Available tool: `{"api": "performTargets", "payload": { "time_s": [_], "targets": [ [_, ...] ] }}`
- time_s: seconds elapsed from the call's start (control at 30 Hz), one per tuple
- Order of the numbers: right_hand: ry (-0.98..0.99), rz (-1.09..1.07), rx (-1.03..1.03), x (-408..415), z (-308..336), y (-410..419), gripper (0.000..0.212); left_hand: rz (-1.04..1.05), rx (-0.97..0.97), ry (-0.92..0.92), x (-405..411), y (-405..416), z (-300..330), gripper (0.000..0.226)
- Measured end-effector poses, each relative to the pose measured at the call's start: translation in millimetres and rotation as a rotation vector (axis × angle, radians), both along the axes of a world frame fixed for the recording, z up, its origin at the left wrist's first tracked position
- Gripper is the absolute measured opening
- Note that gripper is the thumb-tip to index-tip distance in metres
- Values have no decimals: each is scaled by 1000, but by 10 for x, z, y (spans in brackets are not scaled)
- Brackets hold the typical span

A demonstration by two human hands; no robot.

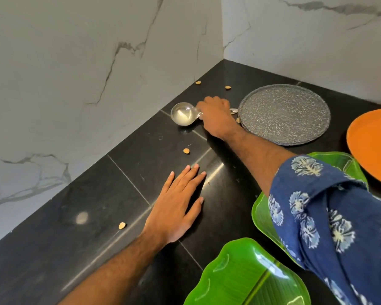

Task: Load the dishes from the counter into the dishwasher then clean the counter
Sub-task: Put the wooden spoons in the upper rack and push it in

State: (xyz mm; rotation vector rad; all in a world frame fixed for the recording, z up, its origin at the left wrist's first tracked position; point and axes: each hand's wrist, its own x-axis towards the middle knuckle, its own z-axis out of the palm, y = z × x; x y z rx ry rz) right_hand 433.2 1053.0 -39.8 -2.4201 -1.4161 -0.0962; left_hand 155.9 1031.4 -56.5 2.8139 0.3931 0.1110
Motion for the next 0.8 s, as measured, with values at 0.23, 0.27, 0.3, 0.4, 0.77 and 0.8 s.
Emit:
{"api": "performTargets", "payload": {
  "time_s": [0.23, 0.27, 0.3, 0.4, 0.77, 0.8],
  "targets": [
    [268, 424, 234, -501, 384, -106, 4, -1, 1, -1, 9, 12, -21, 58],
    [275, 411, 265, -570, 480, -189, 4, -5, 2, -6, 14, 17, -25, 58],
    [295, 377, 284, -631, 557, -297, 5, -9, 3, -11, 18, 24, -32, 58],
    [403, 233, 267, -732, 663, -750, 12, -1, 17, -23, 13, 16, -42, 58],
    [628, -283, 320, -1901, 659, -3334, 16, 45, 3, 80, 84, -8, 80, 54],
    [644, -315, 335, -2068, 710, -3549, 15, 46, -15, 101, 118, -35, 194, 52]
  ]
}}
